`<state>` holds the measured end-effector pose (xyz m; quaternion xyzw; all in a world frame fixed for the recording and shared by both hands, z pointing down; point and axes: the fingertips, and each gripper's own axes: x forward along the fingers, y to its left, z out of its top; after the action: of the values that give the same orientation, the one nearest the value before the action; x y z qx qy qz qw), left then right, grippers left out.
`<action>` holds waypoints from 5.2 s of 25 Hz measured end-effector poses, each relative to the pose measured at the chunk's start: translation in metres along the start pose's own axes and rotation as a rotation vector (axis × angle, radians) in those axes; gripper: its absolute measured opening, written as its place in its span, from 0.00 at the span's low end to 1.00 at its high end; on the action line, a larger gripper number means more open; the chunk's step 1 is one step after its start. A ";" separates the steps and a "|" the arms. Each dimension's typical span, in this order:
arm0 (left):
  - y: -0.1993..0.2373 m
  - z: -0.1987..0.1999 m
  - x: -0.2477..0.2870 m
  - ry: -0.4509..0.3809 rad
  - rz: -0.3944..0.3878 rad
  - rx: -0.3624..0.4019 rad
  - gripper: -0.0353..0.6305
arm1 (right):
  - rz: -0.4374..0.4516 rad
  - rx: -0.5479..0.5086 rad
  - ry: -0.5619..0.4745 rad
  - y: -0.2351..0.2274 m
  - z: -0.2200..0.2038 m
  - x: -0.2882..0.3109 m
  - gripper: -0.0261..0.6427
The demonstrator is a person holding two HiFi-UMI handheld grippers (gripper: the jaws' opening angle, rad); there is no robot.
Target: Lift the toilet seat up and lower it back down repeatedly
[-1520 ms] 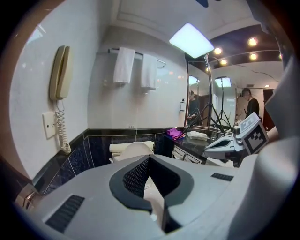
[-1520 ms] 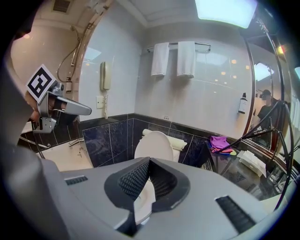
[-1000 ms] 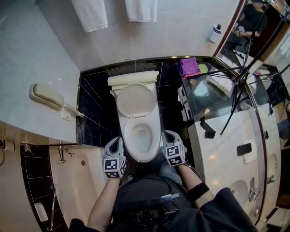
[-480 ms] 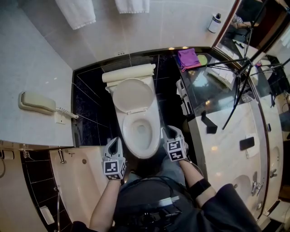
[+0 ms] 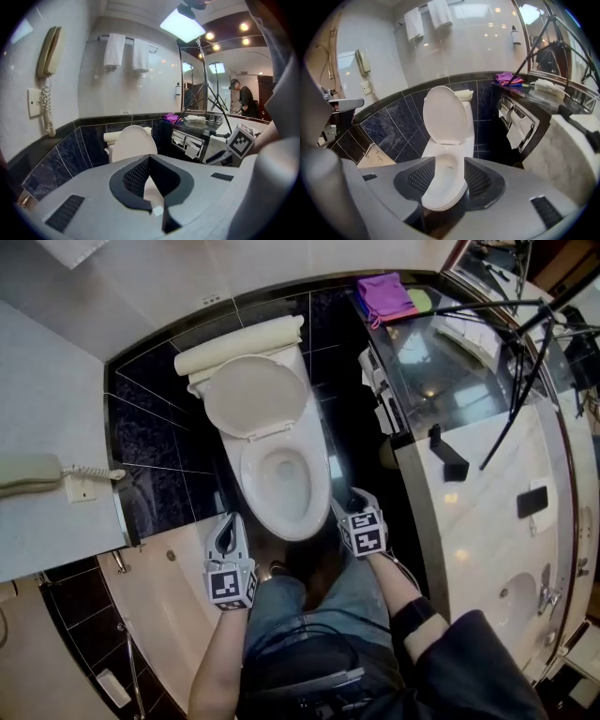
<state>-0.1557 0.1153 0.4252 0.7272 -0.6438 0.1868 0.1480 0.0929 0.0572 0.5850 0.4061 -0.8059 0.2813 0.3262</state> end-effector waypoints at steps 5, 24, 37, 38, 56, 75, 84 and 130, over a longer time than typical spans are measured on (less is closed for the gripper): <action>-0.004 -0.049 0.027 0.021 -0.021 0.012 0.05 | 0.012 0.096 0.078 -0.007 -0.068 0.056 0.36; -0.020 -0.185 0.081 0.104 -0.045 0.040 0.05 | 0.076 0.565 0.167 -0.029 -0.242 0.212 0.36; -0.019 -0.215 0.091 0.137 -0.053 0.029 0.05 | 0.193 0.921 0.084 -0.030 -0.250 0.243 0.25; -0.019 -0.217 0.092 0.139 -0.052 0.025 0.05 | 0.202 0.931 0.080 -0.030 -0.250 0.243 0.24; -0.025 -0.235 0.093 0.185 -0.067 0.004 0.05 | 0.195 0.892 0.103 -0.037 -0.246 0.235 0.08; -0.016 -0.236 0.096 0.190 -0.067 -0.014 0.05 | 0.171 1.012 0.084 -0.038 -0.252 0.237 0.17; -0.014 -0.243 0.094 0.198 -0.070 -0.029 0.05 | 0.252 1.082 0.063 -0.031 -0.251 0.237 0.21; -0.026 -0.197 0.022 0.256 -0.010 -0.119 0.05 | 0.309 0.975 0.041 -0.008 -0.054 0.127 0.26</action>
<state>-0.1441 0.1885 0.6107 0.6906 -0.6259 0.2386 0.2728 0.0577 0.0318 0.7161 0.3814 -0.6253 0.6774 0.0691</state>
